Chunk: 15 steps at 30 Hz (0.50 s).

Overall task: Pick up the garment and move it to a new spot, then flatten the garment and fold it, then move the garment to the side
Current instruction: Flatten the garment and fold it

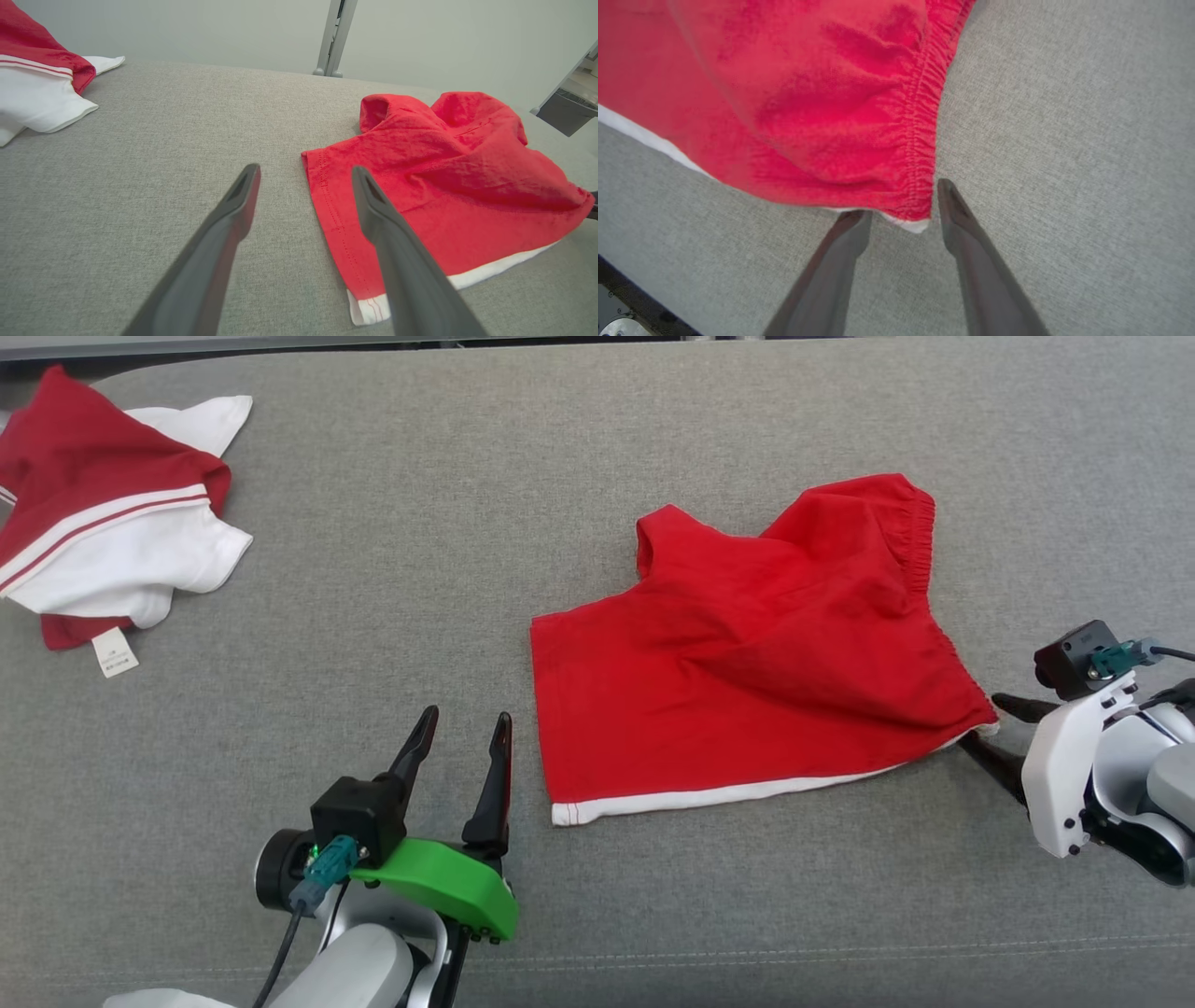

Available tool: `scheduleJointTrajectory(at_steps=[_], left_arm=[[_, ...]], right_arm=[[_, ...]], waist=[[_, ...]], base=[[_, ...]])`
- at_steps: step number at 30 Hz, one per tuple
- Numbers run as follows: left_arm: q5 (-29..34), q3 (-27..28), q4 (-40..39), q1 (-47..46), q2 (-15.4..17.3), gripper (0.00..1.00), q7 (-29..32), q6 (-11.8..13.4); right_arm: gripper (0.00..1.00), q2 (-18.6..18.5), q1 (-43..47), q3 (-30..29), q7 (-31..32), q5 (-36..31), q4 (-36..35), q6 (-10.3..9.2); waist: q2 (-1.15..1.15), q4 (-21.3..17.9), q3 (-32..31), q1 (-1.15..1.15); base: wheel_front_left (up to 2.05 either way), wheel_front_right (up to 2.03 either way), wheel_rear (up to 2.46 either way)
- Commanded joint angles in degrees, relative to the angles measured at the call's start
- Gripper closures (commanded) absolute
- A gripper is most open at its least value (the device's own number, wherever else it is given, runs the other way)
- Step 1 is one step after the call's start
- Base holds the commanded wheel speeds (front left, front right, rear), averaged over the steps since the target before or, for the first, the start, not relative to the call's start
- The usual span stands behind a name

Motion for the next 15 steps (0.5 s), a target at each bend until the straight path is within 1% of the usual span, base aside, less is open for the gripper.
scheduleJointTrajectory(at_steps=[1, 4, 9, 15], left_arm=[[0.6, 0.0, 0.0, -0.3, 0.6, 0.0, 0.0, 0.2], [0.5, 0.0, -0.3, 0.2, 1.1, 0.0, 0.3, 0.4], [-0.2, 0.5, -1.0, 1.3, 1.8, 0.0, 0.4, 0.9], [-1.3, 1.9, -1.8, 3.1, 3.3, 0.0, 0.1, 1.6]], right_arm=[[0.0, 0.0, 0.9, 0.0, -0.8, -0.2, 0.2, -0.08], [0.0, 0.1, 1.2, 0.0, -2.7, -0.1, 0.2, -0.08], [0.0, -0.8, 2.6, -1.0, -6.8, 0.7, -0.4, -0.08], [0.0, -1.3, 4.9, -5.9, -13.8, 1.4, 0.0, -0.08]], waist=[[0.0, -0.7, -0.5, 0.0], [0.0, -2.0, -1.4, 0.0], [0.0, -4.4, -2.8, 0.0], [0.0, -6.8, -4.6, 0.0]], base=[[0.0, 0.0, 0.0], [0.0, 0.0, 0.0], [0.0, 0.0, 0.0], [0.0, 0.0, 0.0]])
